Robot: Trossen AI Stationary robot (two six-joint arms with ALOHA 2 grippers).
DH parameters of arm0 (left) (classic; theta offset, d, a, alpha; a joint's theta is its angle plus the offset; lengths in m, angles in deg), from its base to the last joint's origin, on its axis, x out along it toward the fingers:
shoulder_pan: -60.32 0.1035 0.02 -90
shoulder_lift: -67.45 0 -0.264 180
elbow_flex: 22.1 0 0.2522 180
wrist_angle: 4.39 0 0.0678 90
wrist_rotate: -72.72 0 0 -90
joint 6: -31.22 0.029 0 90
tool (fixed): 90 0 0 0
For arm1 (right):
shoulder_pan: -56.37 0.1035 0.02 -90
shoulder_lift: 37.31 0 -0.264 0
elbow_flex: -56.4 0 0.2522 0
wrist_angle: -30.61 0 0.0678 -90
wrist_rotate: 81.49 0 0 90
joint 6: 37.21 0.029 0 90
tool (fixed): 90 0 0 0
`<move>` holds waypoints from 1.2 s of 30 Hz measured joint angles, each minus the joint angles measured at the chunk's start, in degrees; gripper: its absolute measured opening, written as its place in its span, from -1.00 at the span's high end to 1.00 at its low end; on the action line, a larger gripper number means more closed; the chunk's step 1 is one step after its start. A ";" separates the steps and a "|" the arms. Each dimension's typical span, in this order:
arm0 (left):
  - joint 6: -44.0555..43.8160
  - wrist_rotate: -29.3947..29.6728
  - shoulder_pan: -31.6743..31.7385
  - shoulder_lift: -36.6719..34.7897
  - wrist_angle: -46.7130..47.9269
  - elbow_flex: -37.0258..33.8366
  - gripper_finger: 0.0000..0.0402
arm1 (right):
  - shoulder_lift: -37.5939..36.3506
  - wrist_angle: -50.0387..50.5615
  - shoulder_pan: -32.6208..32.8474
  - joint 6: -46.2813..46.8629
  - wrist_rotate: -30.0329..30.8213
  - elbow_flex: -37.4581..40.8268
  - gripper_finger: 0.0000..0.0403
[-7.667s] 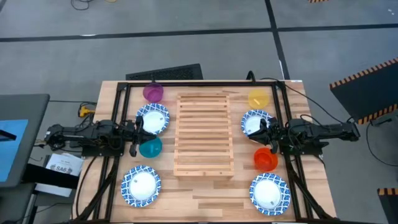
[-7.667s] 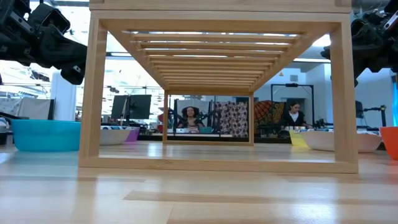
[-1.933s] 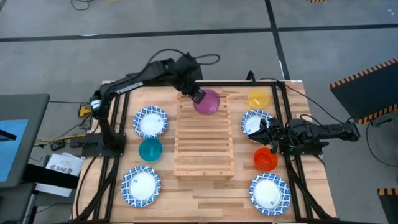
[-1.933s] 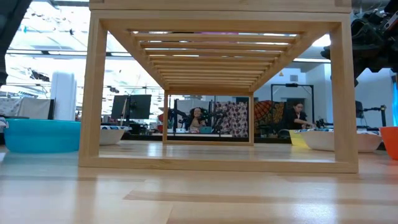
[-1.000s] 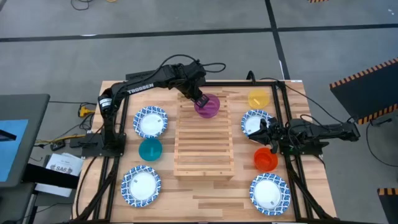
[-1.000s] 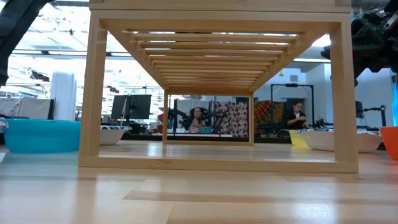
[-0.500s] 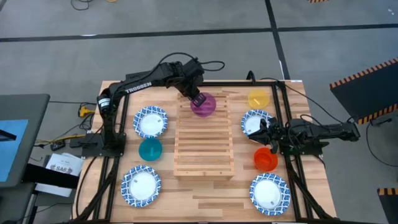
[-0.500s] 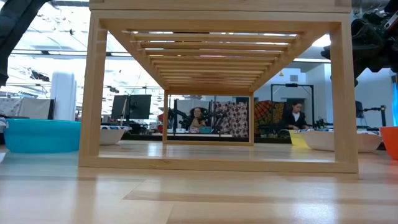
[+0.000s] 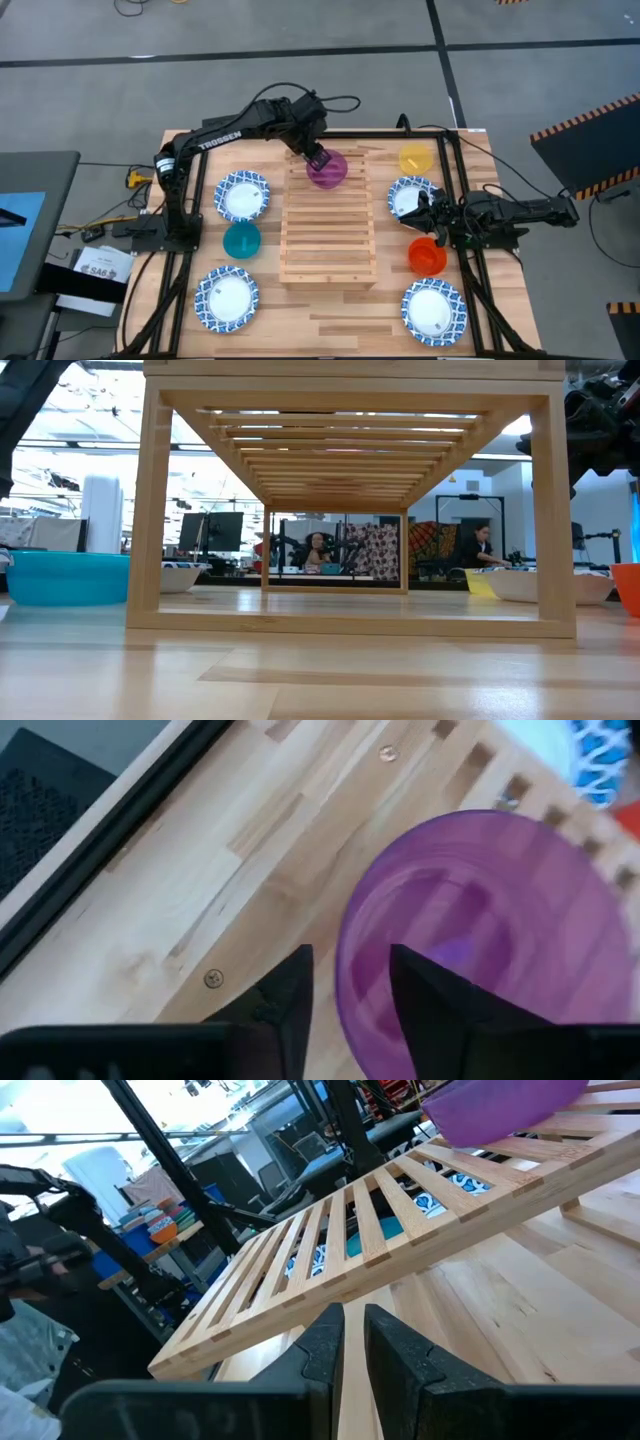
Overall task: Place and stack bowls onto a shelf
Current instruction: Stack the yellow bowl on top of the purple bowl on the shelf
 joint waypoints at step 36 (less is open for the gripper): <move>2.65 4.29 -13.06 -66.03 -72.04 -68.93 0.23 | 0.02 -18.24 -0.05 -2.78 4.27 0.04 0.64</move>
